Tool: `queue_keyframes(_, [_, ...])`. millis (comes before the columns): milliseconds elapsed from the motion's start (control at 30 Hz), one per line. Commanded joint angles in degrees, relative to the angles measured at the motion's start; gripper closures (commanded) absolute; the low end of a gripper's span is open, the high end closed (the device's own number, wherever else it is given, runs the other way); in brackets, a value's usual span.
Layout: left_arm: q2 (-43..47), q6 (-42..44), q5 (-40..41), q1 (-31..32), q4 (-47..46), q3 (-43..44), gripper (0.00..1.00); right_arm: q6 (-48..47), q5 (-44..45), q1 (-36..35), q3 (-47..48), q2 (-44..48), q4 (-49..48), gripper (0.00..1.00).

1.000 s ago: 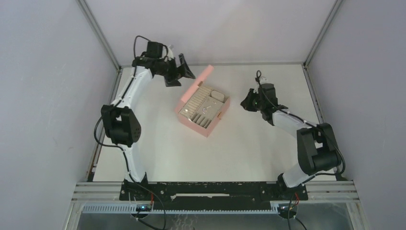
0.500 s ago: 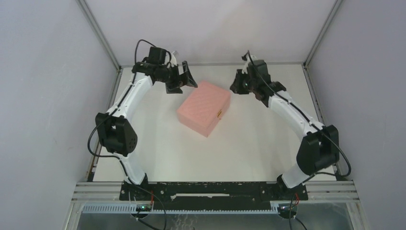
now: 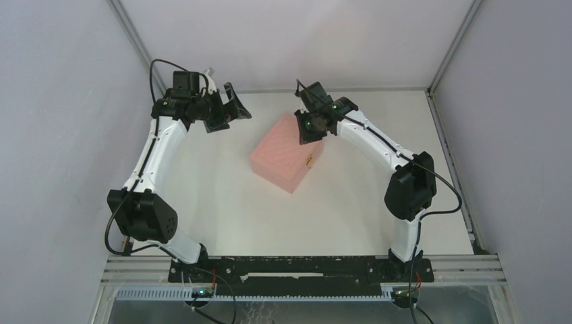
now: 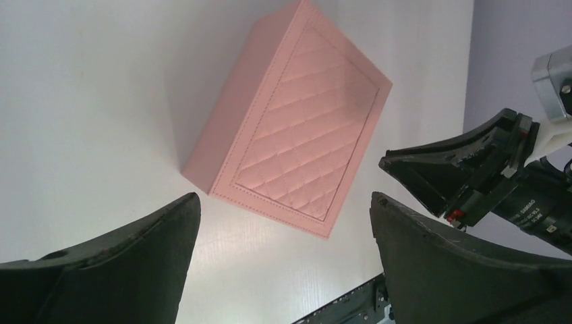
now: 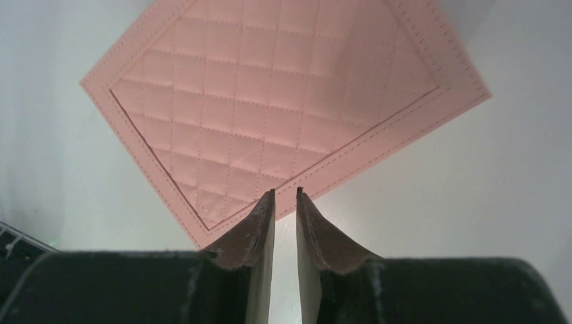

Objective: Organize the mixed jewelry
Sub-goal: Close the jewelry box at the center of the board.

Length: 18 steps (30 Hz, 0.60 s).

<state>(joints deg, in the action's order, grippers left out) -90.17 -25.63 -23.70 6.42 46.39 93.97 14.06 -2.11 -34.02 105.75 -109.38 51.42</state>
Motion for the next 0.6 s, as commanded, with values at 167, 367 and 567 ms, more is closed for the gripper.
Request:
queue_keyframes(167, [1.0, 0.0, 1.4, 0.2, -0.3, -3.4, 0.0, 0.4, 1.0, -1.5, -15.9, -3.2, -3.5, 0.81])
queue_keyframes(367, [1.3, 0.1, 2.2, 0.2, -0.1, -3.1, 0.0, -1.3, 5.5, -1.6, -11.4, 7.8, -3.6, 0.78])
queue_keyframes(567, [1.4, 0.0, 2.7, 0.2, 0.0, -1.8, 0.0, -2.8, 7.8, -1.6, 1.1, 5.0, -2.2, 0.76])
